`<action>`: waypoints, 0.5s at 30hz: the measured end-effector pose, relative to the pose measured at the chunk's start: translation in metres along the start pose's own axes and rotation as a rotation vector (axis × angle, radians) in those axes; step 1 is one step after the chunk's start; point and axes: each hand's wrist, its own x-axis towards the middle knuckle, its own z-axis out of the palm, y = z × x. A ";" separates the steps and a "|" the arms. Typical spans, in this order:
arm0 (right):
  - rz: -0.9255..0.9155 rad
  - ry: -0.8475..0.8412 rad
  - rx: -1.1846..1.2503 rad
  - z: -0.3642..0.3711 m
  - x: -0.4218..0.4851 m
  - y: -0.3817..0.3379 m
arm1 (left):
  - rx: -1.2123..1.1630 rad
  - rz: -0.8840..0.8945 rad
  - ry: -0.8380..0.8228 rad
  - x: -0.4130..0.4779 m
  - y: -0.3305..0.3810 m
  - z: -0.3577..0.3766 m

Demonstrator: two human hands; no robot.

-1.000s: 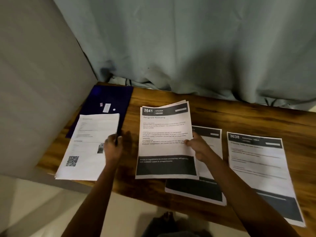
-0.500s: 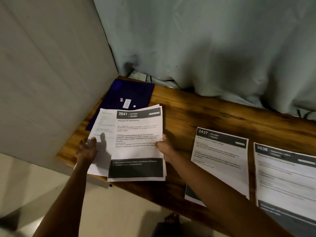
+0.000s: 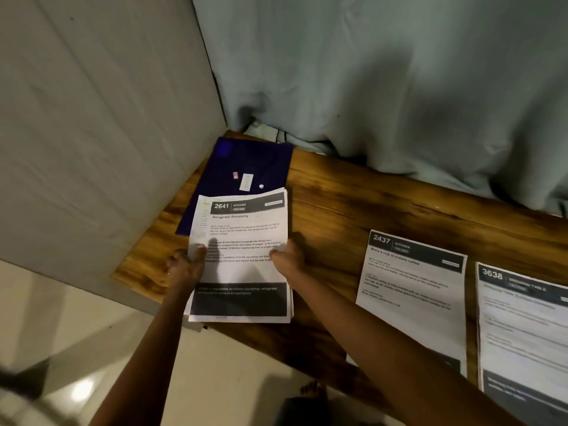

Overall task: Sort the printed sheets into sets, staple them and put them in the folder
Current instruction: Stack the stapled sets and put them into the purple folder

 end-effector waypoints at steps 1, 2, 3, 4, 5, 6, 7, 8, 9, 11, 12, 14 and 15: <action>0.023 -0.016 0.027 -0.002 -0.001 -0.001 | -0.028 0.022 -0.002 -0.005 0.004 0.003; 0.045 -0.031 0.053 -0.004 0.000 -0.002 | -0.032 0.041 -0.018 -0.010 0.007 0.005; 0.070 -0.047 0.078 -0.005 0.001 -0.002 | -0.040 0.036 -0.009 -0.012 0.008 0.007; 0.093 -0.060 0.114 -0.006 0.001 -0.002 | -0.040 0.027 -0.010 -0.012 0.009 0.009; 0.118 -0.073 0.155 -0.007 0.001 -0.001 | -0.028 0.011 -0.012 -0.012 0.010 0.011; 0.142 -0.082 0.206 -0.007 0.001 0.001 | -0.033 0.008 -0.014 -0.011 0.009 0.013; 0.164 -0.093 0.259 -0.007 0.000 0.002 | -0.030 0.008 -0.015 -0.010 0.009 0.013; 0.177 -0.103 0.313 -0.007 -0.002 0.003 | -0.029 -0.002 -0.010 -0.010 0.009 0.013; 0.184 -0.115 0.354 -0.007 -0.004 0.003 | -0.028 -0.003 -0.004 -0.008 0.007 0.015; 0.185 -0.145 0.411 -0.006 -0.009 0.003 | -0.038 -0.008 -0.001 -0.010 0.007 0.014; 0.180 -0.162 0.422 -0.004 -0.011 0.003 | -0.035 0.000 0.007 -0.011 0.007 0.014; 0.172 -0.162 0.410 -0.001 -0.015 0.002 | -0.019 0.013 0.014 -0.014 0.008 0.012; 0.165 -0.150 0.392 -0.001 -0.015 0.003 | -0.013 0.029 0.011 -0.016 0.008 0.011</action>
